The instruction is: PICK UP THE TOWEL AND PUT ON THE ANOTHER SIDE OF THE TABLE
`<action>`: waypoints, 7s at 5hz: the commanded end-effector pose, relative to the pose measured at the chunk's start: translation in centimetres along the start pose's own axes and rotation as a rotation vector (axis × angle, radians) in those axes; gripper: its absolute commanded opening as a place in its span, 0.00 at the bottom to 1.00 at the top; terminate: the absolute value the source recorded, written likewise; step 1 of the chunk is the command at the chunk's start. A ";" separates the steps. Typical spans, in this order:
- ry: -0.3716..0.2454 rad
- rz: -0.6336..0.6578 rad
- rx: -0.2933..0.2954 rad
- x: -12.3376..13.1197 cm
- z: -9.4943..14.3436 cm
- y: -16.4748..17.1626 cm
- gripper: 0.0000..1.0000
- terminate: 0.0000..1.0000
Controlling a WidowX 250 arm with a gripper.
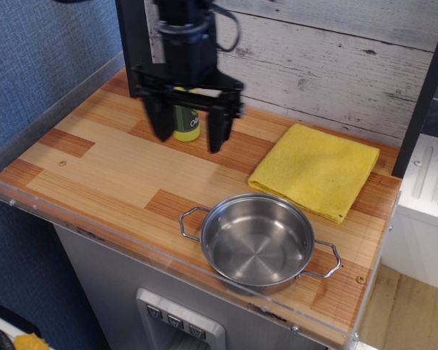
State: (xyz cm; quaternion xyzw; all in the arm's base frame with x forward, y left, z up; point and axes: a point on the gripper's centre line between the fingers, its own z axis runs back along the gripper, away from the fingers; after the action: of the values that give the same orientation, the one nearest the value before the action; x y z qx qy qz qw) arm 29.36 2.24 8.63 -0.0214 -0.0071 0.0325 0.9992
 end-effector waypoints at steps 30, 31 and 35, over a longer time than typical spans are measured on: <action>-0.202 0.503 0.124 -4.5 -1.3 15.2 1.00 0.00; -0.238 0.512 0.135 -4.2 0.6 14.7 1.00 0.00; -0.220 0.253 0.092 -2.5 6.2 6.6 1.00 0.00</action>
State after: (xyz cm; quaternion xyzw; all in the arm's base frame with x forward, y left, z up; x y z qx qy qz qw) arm 26.34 8.79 12.52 0.0195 -0.0815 0.1590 0.9837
